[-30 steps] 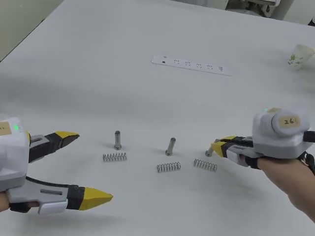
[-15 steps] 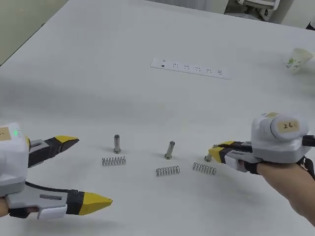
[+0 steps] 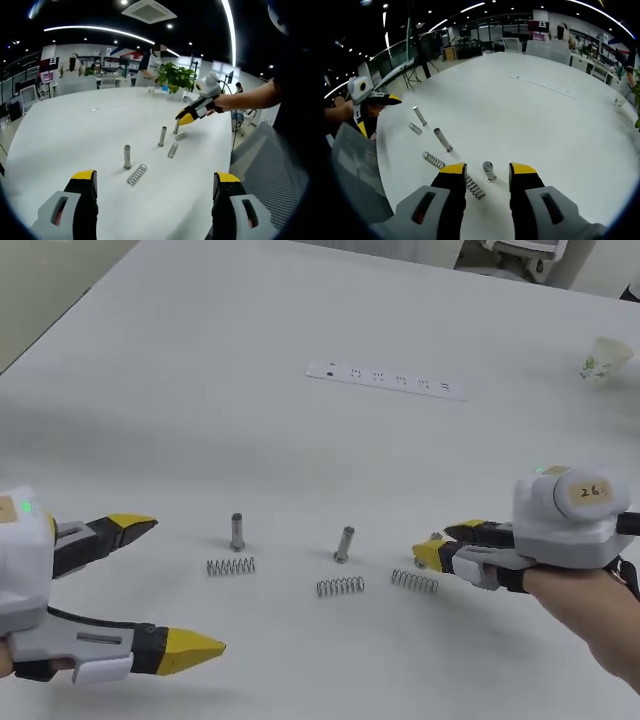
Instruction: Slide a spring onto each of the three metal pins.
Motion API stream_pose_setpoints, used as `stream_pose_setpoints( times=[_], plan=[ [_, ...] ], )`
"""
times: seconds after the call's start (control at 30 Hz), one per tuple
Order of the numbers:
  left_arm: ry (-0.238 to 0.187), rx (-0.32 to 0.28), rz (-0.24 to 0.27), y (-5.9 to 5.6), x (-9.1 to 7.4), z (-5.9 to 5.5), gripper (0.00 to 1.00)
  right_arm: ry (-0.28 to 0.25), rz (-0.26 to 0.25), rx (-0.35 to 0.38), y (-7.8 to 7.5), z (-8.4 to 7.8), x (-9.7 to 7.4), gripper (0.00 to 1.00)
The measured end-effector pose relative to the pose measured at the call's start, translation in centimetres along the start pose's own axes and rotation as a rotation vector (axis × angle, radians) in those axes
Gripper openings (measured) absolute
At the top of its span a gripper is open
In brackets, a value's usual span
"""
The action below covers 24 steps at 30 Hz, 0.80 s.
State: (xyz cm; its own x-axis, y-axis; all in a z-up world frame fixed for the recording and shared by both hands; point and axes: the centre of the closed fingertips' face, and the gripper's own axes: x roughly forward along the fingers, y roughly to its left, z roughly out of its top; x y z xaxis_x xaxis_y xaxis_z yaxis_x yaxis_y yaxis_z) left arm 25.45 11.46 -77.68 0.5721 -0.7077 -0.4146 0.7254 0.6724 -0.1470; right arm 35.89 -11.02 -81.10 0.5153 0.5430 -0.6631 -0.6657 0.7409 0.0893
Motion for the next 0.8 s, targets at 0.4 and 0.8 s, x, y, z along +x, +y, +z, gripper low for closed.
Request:
stream_pose_setpoints(
  times=[0.4, 0.8],
  plan=[
    [-0.002, -0.007, -0.005, 0.0, 0.2, -0.2, 0.95, -0.022, 0.017, 0.003, 0.4, -0.1, -0.6, 0.4],
    [-0.005, -0.007, -0.003, 0.2, 0.2, -0.1, 0.95, -0.054, 0.032, -0.027, 1.0, 0.4, -1.6, 0.48]
  ],
)
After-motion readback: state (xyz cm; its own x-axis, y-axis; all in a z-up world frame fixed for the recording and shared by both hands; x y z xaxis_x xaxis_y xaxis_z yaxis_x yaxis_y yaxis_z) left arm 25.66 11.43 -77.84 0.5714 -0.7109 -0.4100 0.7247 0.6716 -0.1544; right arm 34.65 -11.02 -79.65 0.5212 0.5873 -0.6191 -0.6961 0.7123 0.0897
